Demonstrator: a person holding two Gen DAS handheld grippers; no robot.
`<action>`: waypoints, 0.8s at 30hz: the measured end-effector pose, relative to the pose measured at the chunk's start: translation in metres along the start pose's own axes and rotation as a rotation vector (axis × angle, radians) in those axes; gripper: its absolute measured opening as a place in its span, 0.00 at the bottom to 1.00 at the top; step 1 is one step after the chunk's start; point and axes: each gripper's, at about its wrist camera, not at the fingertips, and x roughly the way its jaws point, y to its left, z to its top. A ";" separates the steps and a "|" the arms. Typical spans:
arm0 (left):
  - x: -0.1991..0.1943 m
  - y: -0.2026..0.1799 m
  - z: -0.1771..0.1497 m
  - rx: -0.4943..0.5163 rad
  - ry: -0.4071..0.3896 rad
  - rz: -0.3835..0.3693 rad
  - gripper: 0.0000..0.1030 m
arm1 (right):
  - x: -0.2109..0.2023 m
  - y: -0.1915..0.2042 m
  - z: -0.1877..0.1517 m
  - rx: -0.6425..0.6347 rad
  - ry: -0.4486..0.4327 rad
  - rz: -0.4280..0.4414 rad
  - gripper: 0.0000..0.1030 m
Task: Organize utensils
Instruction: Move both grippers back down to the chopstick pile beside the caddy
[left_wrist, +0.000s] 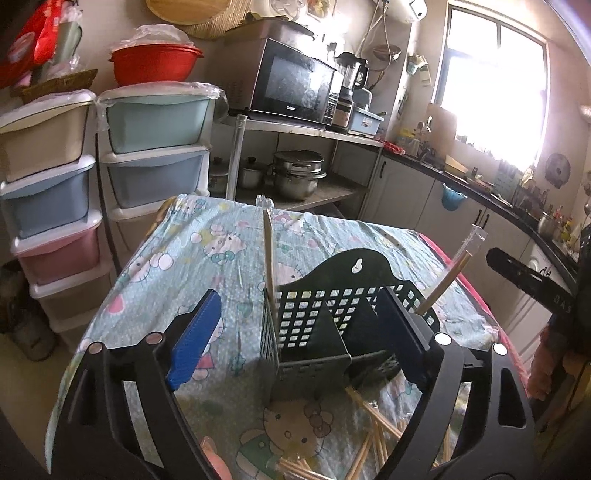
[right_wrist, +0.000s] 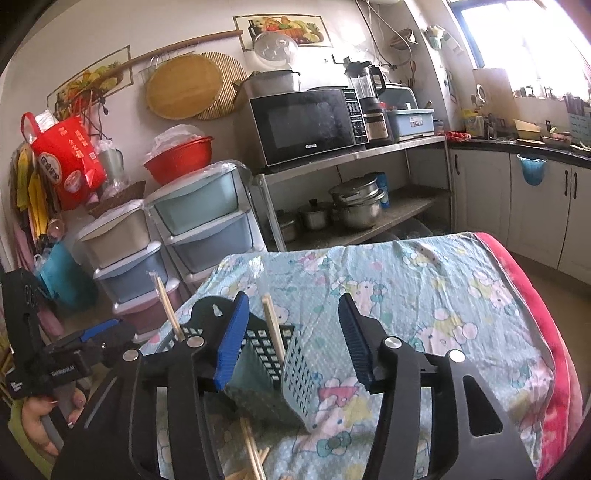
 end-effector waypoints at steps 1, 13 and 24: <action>-0.001 0.000 -0.001 -0.004 -0.001 -0.001 0.89 | -0.002 0.000 -0.002 -0.001 0.002 0.001 0.49; -0.021 -0.008 -0.017 -0.012 -0.020 -0.013 0.90 | -0.025 0.004 -0.017 -0.013 0.006 0.009 0.58; -0.026 -0.012 -0.039 -0.012 0.010 -0.012 0.90 | -0.039 0.004 -0.035 -0.014 0.030 0.011 0.59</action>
